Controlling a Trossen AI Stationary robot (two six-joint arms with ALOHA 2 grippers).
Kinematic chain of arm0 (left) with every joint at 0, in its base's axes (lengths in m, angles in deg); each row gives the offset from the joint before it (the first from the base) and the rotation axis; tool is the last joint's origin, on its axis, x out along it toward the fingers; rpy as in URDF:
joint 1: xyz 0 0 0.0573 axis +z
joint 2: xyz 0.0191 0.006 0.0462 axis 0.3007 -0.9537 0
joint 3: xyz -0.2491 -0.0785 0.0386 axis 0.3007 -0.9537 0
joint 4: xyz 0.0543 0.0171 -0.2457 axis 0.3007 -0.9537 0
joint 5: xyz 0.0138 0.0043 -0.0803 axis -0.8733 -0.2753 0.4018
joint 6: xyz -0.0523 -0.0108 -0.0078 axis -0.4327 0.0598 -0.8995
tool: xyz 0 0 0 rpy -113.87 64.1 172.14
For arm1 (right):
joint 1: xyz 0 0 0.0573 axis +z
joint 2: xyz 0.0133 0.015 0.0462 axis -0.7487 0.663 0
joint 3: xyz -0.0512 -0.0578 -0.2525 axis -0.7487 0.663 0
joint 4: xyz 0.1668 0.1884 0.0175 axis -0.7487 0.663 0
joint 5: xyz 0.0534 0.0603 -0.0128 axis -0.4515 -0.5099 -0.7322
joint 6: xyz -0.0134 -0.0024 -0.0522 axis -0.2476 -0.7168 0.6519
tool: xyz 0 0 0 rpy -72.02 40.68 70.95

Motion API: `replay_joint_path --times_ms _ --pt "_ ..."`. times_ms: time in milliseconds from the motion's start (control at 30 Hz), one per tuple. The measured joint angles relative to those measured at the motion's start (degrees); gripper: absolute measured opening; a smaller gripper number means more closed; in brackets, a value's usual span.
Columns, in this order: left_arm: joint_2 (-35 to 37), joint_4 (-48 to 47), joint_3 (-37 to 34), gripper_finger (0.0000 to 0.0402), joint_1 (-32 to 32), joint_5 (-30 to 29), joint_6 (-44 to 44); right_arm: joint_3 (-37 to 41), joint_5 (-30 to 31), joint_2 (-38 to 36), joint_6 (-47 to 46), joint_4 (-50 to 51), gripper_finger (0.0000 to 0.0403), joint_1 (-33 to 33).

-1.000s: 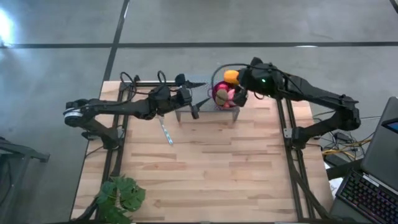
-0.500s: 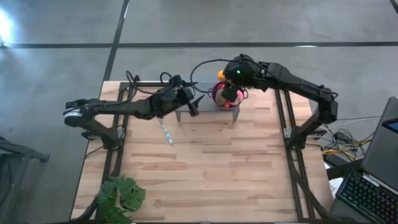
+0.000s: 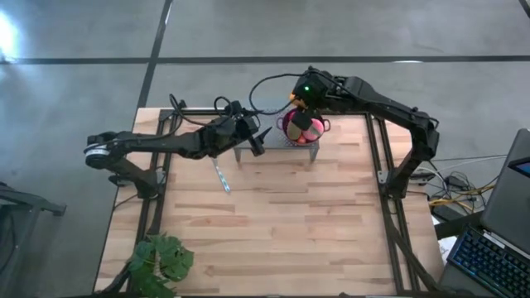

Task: Pick & Place Fruit
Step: Put the mango into the purple bowl on the shelf

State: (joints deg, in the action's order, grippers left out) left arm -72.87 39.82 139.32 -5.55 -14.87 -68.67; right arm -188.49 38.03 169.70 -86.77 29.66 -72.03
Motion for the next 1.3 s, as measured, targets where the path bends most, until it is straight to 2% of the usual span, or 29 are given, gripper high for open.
replay_joint_path --times_ms 300,500,600,933,1100,1300 --pt "0.0 0.9 0.0 0.0294 0.0 0.0 0.5 0.9 -2.3 -0.1 -0.7 0.0 0.0241 -0.5" --pt "0.1 1.6 0.0 0.0294 0.0 0.1 3.6 1.0 -2.5 -0.1 -2.1 0.1 0.0254 -0.3" --pt "0.1 1.6 0.0 0.0294 0.0 0.1 3.6 1.1 -4.8 -0.1 -3.1 0.5 0.026 -0.3" --pt "0.1 2.5 0.2 0.0294 0.7 0.1 3.8 1.1 -8.0 -0.1 -2.1 0.4 0.0238 -0.3" --pt "0.1 2.5 0.1 0.0294 0.8 0.2 3.8 1.2 -8.2 -0.9 -0.1 0.4 0.0251 -0.3" --pt "0.1 1.9 0.1 0.029 2.0 4.8 1.8 1.2 -8.2 -5.1 0.4 1.0 0.0254 1.5"
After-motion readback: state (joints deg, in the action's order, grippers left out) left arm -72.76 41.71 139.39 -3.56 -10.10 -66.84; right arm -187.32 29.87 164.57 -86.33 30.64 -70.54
